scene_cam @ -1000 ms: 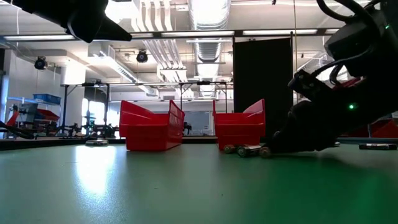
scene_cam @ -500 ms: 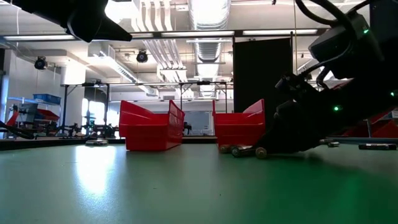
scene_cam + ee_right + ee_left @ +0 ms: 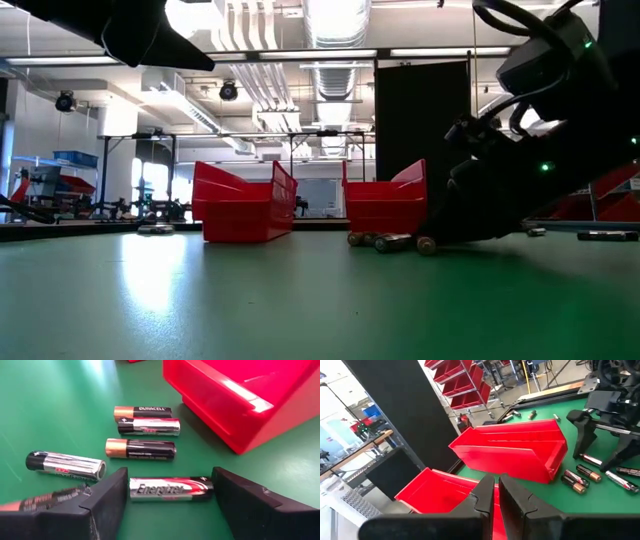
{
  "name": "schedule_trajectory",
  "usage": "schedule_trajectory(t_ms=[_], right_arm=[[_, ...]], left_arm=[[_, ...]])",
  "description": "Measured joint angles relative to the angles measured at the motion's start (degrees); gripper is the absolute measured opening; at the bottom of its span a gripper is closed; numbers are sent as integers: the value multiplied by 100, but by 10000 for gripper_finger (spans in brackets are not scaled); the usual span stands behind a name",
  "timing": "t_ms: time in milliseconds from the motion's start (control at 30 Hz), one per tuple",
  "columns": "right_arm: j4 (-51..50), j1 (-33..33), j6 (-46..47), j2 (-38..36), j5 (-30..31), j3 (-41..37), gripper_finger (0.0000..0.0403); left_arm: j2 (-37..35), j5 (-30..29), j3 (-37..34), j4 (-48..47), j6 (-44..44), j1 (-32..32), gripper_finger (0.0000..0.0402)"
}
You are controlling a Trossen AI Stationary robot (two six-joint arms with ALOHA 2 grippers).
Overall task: Sort batteries
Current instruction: Put the silver battery into the right red bin
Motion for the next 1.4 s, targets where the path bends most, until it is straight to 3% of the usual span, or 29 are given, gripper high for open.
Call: schedule_trajectory(t_ms=[200, 600, 933, 1133, 1400], right_arm=[[-141, -4, -95, -128, -5, -23, 286], [-106, -33, 14, 96, -3, -19, 235], [-232, -31, 1, 23, -160, -12, 232], [-1132, -16, -12, -578, -357, 168, 227], [-3422, 13, -193, -1379, -1156, 779, 227]], left_arm=[[0, 11, 0, -4, -44, 0, 8], [0, 18, 0, -2, -42, 0, 8], [0, 19, 0, 0, -144, 0, 8], [0, 18, 0, -26, -144, 0, 8], [-2, 18, 0, -39, -144, 0, 8]])
